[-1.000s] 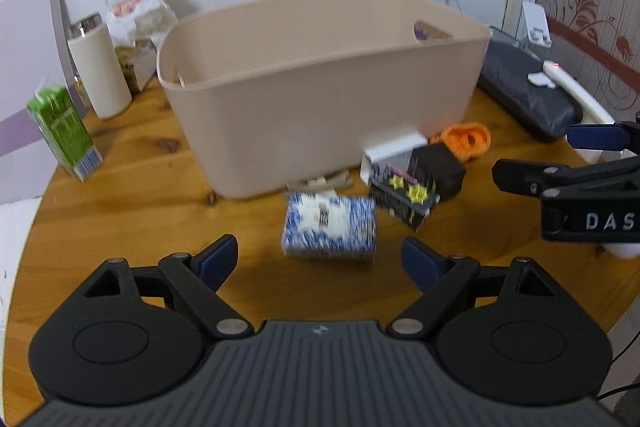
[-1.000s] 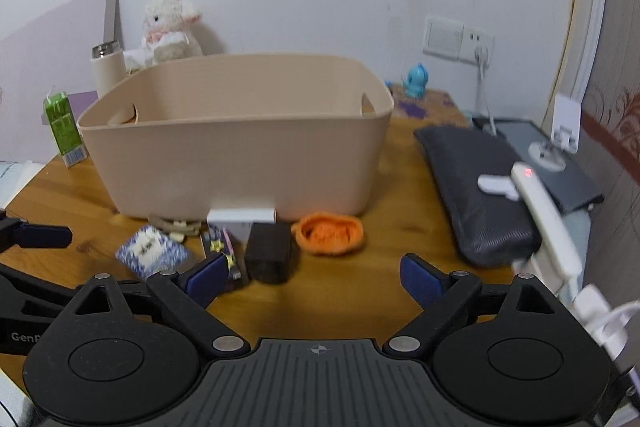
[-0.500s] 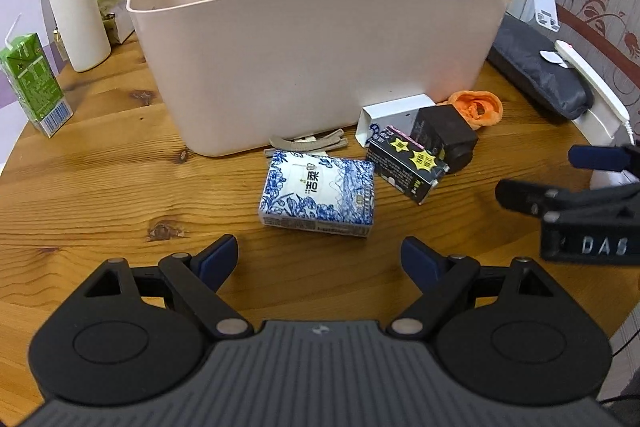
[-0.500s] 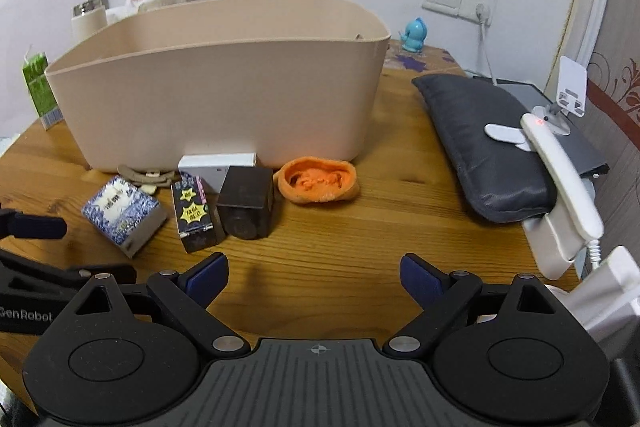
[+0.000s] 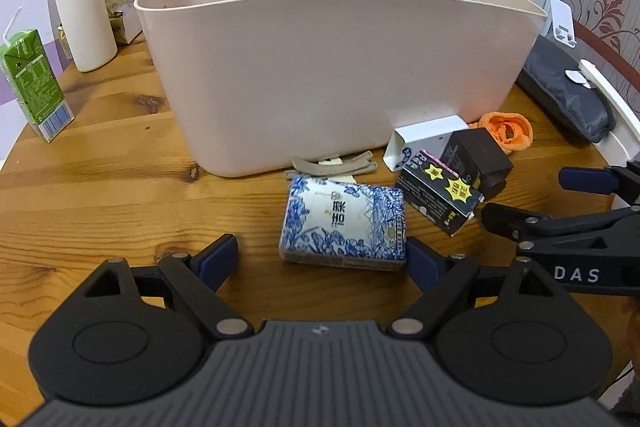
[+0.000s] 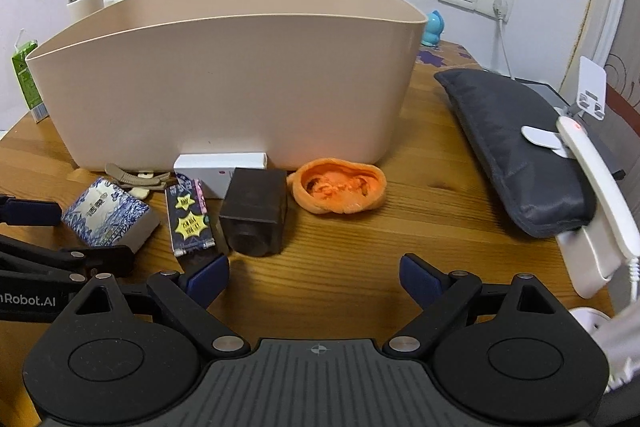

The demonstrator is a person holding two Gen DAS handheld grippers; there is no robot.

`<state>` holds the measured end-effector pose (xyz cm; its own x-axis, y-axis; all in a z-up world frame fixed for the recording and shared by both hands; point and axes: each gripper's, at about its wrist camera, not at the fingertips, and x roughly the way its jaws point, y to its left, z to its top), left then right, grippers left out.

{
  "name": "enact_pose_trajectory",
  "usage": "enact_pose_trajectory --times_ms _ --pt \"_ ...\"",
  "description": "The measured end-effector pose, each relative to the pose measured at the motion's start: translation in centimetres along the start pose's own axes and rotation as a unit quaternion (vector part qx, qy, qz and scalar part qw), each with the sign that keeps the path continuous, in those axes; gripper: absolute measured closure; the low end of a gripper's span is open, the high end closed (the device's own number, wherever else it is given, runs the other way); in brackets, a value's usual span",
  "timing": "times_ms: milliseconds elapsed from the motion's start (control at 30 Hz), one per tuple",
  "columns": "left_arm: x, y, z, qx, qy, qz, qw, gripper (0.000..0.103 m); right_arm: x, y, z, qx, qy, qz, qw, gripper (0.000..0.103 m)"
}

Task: Organize objects
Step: 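Grasp the blue-and-white box with the left tool while the right tool grasps the black cube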

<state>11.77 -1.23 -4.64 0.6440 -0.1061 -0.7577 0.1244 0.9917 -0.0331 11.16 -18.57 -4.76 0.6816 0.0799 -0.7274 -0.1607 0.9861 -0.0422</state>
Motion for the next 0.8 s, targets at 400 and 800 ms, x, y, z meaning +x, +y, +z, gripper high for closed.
enact_pose_trajectory --times_ms 400,800 --pt "0.3 0.6 0.3 0.009 -0.007 0.006 0.9999 0.018 1.8 1.3 1.1 0.010 -0.003 0.016 1.000 0.020" --pt "-0.6 1.1 -0.1 0.009 -0.010 0.004 0.9999 0.038 0.6 2.0 1.3 0.003 -0.006 0.033 0.999 0.074"
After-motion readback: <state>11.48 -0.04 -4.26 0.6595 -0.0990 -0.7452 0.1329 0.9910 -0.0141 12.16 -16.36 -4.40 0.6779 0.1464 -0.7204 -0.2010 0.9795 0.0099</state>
